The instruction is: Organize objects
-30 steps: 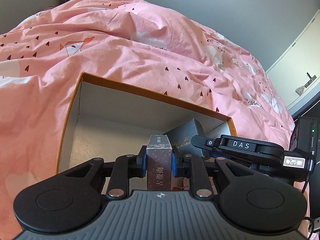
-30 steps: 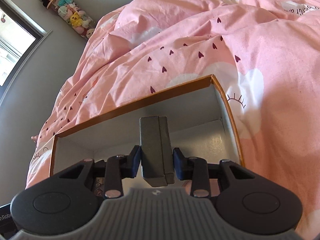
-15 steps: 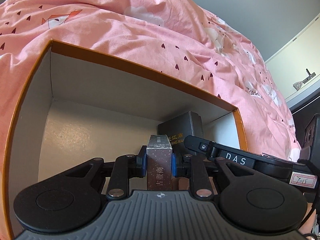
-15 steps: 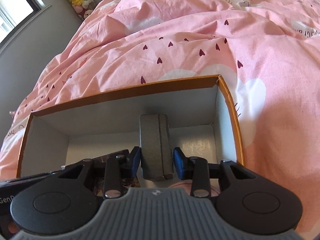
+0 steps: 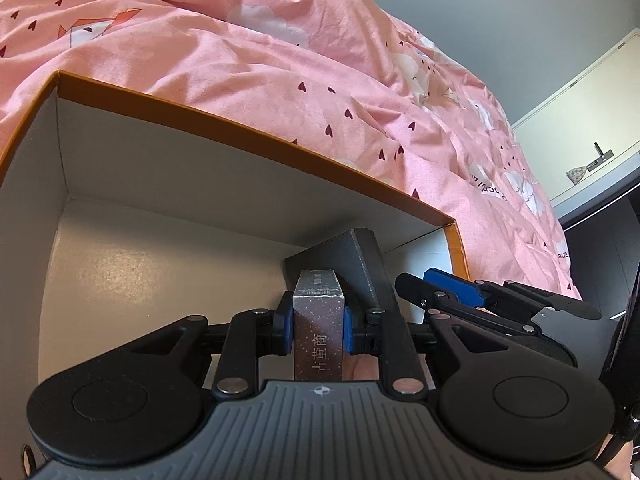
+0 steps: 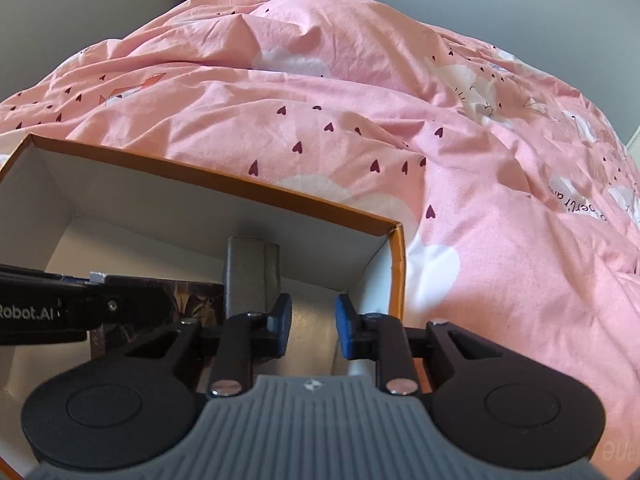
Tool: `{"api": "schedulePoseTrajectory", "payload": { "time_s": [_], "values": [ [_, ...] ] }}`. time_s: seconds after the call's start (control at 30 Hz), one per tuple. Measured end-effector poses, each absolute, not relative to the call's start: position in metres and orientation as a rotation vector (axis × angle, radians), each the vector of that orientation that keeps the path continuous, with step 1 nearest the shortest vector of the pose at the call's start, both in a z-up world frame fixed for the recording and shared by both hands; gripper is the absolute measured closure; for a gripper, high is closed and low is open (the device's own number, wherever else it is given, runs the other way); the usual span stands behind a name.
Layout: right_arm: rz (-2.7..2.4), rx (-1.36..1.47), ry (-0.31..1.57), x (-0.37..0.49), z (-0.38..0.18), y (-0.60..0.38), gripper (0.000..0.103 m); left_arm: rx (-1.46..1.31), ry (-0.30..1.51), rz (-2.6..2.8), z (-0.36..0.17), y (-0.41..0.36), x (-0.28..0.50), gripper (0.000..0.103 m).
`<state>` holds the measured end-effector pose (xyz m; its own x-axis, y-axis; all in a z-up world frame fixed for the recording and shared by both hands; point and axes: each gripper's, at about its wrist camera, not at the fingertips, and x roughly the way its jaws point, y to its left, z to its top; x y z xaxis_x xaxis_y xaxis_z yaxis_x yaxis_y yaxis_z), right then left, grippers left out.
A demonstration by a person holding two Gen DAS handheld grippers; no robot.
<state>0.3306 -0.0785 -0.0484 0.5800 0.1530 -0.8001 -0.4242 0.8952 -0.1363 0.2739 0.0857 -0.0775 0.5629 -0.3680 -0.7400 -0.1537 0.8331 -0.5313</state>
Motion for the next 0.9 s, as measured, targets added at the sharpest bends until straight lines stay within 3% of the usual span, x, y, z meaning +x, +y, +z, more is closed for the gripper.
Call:
{"api": "schedulePoseTrajectory", "payload": {
  "time_s": [0.6, 0.9],
  "values": [
    [0.443, -0.338, 0.926, 0.349, -0.049, -0.077, 0.096, -0.592, 0.964, -0.105, -0.069, 0.089, 0.279, 0.078],
    [0.424, -0.268, 0.877, 0.344, -0.032, -0.096, 0.097, -0.639, 0.973, -0.191, -0.07, 0.08, 0.29, 0.078]
  ]
}}
